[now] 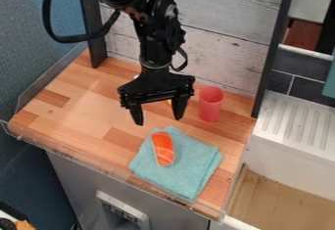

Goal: Move the red object in the middle of the table

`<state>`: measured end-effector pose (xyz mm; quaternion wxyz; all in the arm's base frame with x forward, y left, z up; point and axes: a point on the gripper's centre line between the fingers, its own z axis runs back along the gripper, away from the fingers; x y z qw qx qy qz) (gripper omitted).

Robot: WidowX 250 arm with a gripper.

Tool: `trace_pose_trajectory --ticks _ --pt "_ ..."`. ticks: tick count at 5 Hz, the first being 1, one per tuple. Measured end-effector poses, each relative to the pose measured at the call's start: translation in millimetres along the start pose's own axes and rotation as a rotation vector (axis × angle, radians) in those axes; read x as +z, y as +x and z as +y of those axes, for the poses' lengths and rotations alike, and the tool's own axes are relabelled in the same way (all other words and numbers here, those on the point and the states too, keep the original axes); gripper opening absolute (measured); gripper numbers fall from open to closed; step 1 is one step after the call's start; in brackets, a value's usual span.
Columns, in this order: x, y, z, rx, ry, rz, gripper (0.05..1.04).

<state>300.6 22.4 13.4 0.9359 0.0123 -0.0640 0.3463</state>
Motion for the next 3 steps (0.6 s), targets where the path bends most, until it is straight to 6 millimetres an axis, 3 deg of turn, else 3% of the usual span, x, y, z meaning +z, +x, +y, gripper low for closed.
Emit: trace_pose_trajectory --ticks 1,2,3 --pt "-8.3 -3.5 1.7 0.0 0.02 0.02 1.0" --pt "-13.1 -14.3 -8.8 -0.04 0.074 -0.008 1.0" --pt "-20.5 -12.4 -15.6 -0.033 0.091 -0.073 1.0"
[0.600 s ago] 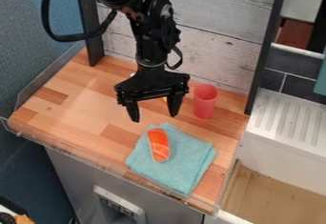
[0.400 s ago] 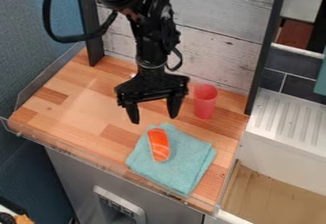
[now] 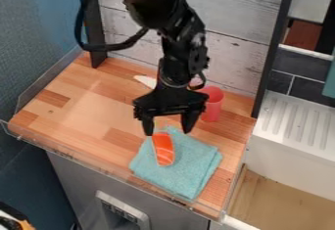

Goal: Move the red object in the middle of the table

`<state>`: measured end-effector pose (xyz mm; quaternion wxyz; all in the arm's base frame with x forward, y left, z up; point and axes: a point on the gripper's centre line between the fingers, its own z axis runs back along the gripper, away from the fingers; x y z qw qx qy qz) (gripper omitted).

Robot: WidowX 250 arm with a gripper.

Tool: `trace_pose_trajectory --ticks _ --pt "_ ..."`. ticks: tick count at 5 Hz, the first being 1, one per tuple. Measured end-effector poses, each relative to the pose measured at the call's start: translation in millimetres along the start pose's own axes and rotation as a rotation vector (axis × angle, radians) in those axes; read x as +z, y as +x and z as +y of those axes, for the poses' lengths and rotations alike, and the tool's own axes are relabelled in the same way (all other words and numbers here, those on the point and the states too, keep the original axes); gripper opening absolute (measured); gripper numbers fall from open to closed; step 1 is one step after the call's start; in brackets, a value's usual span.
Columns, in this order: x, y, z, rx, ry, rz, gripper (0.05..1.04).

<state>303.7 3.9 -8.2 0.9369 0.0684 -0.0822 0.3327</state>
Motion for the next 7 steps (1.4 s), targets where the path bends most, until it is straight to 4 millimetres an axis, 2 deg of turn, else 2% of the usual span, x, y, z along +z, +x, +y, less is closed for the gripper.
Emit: trace_pose_trajectory --ticks 1,2,3,5,7 --pt "1.7 -2.9 -16.1 -0.019 -0.016 -0.121 1.0" --pt "-1.5 1.4 -21.6 -0.024 -0.051 -0.205 1.0" --pt "-9.8 -0.7 -36.4 -0.066 -0.113 -0.186 1.0" --pt "-20.8 8.4 -60.8 -0.105 -0.211 -0.151 1.0" --pt "-33.0 25.2 -76.8 -0.115 -0.194 -0.174 1.0"
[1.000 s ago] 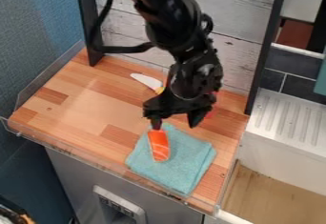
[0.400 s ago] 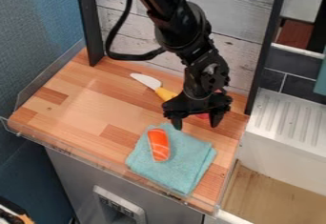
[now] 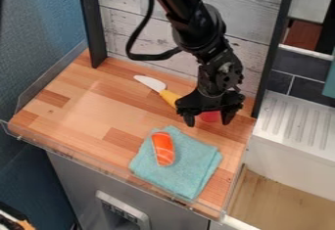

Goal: Move the red object in the middle of the table

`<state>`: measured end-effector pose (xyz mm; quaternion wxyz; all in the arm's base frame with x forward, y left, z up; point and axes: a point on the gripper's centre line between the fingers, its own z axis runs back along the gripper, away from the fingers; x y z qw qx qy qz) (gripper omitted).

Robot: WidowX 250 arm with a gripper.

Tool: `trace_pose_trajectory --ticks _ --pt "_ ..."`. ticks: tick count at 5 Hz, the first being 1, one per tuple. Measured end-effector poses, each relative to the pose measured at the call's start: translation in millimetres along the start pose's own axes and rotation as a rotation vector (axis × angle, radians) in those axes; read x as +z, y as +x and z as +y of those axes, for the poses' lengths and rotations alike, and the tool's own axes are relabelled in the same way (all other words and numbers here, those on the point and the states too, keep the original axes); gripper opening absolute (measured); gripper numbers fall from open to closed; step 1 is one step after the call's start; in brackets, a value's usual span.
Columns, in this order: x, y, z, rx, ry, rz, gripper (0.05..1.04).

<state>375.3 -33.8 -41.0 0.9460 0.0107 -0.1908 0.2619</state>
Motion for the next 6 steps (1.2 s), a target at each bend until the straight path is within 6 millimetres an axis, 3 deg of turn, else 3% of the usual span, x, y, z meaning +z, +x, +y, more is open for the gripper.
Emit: trace_pose_trajectory --ticks 3,4,6 --pt "-16.1 22.2 -16.8 -0.018 0.009 -0.031 0.961" --pt "-16.1 25.6 -16.7 0.0 0.01 -0.063 0.76" --pt "-16.0 16.4 -16.6 -0.006 0.005 0.005 0.748"
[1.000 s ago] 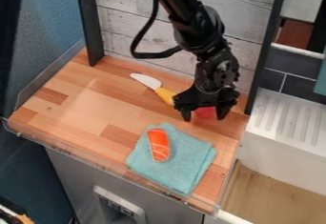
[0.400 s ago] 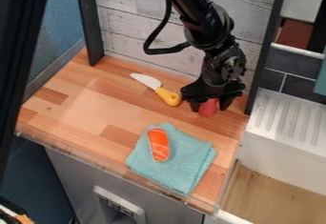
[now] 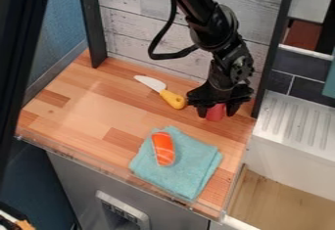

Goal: Move the red object in the middle of the table

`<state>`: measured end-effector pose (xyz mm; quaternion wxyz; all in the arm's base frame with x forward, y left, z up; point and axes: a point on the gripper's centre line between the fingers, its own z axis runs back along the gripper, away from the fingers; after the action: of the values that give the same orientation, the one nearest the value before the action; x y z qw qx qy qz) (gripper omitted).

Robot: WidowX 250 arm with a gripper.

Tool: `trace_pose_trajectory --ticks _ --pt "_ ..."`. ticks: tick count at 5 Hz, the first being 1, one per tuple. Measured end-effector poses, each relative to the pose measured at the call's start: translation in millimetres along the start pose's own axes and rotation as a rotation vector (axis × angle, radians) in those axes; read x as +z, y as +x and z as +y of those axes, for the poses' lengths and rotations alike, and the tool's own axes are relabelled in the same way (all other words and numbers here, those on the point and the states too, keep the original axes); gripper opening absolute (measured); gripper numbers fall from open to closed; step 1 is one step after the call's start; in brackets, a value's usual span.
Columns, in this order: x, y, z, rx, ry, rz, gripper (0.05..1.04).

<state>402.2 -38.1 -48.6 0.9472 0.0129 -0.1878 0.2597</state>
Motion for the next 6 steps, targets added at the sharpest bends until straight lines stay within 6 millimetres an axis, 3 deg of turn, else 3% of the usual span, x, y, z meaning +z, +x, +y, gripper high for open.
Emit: trace_pose_trajectory --ticks 3,5,6 --pt "22.9 -1.0 42.0 0.286 0.013 0.209 0.735" --pt "30.0 5.0 76.3 0.479 0.0 0.284 0.734" --pt "30.8 4.5 102.1 0.657 -0.02 0.335 0.734"
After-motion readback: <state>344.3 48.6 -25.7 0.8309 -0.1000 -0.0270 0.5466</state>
